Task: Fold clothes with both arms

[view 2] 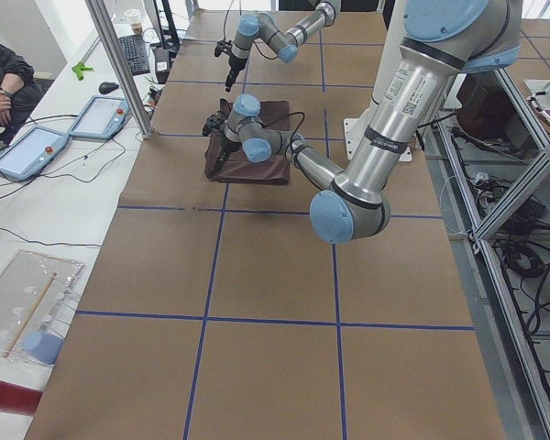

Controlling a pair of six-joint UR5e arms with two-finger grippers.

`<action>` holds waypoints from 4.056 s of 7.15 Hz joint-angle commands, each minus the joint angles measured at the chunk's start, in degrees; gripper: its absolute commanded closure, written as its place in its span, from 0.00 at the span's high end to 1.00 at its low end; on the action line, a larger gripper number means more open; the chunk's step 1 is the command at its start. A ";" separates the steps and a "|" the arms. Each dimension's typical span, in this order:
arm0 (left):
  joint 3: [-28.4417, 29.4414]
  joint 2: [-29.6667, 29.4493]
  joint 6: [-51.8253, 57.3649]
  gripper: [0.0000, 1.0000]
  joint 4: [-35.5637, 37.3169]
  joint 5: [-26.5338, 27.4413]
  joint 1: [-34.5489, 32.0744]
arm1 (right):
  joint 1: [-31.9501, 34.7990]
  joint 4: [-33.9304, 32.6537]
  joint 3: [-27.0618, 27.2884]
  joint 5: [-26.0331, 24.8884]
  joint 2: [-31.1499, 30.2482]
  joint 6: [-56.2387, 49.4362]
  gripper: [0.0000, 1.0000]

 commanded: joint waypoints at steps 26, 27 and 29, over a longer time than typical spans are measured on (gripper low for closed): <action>36.55 -16.85 -0.06 0.00 -11.03 7.21 -7.41 | 0.42 -0.10 4.09 1.01 -2.20 -1.30 1.00; 40.44 -18.38 0.12 0.00 -13.82 7.30 -7.68 | 0.42 -0.10 5.05 1.10 -2.38 -1.30 1.00; 40.40 -17.96 3.36 0.28 -14.37 6.86 -8.30 | -0.54 -0.01 5.06 0.93 -2.29 -0.87 1.00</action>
